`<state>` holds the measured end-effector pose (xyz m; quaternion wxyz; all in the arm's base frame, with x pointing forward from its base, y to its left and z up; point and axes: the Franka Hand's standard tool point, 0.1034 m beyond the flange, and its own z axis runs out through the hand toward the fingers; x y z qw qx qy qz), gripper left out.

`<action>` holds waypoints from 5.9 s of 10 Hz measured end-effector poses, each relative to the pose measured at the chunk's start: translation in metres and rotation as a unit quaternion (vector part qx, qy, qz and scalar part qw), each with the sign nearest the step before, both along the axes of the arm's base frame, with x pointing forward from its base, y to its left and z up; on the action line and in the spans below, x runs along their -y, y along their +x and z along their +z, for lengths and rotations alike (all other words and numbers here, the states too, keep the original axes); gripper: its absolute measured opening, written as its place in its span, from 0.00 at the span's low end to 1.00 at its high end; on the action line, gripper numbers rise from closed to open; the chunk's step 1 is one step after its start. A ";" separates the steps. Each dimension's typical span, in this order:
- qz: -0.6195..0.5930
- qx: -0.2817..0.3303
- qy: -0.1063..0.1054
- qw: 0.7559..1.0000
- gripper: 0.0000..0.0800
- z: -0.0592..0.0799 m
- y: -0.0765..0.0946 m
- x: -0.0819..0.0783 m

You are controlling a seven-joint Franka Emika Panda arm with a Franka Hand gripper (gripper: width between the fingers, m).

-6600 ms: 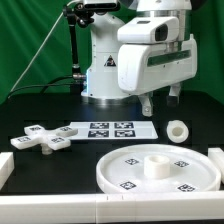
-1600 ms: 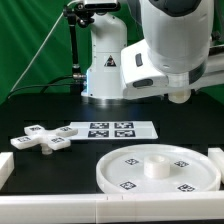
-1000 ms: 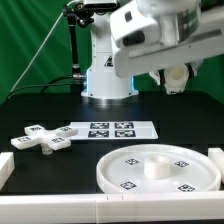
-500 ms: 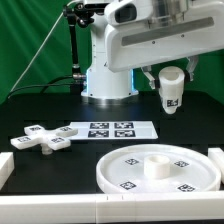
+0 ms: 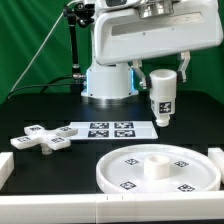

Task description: Assemble round table

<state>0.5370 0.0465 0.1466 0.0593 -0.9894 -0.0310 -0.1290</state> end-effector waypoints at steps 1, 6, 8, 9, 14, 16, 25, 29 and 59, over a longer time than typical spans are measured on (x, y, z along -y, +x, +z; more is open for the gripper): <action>0.005 0.033 -0.012 0.999 0.51 -0.001 0.003 0.005; 0.023 0.023 -0.015 0.999 0.51 -0.024 0.033 0.024; 0.024 0.023 -0.015 0.999 0.51 -0.025 0.033 0.023; 0.024 0.023 -0.015 0.999 0.51 -0.026 0.033 0.022; 0.034 0.033 -0.022 0.999 0.51 -0.048 0.031 0.010; 0.033 0.028 -0.021 0.999 0.51 -0.051 0.027 0.008; 0.024 0.068 -0.038 0.997 0.69 -0.061 0.025 0.016; 0.027 0.048 -0.030 0.998 0.81 -0.045 0.026 0.016; 0.032 -0.133 -0.022 0.990 0.51 -0.061 0.024 0.016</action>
Offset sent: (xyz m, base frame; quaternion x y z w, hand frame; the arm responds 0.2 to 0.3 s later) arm 0.0426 -0.0101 -0.0151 0.0091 0.0186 -0.0627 0.9978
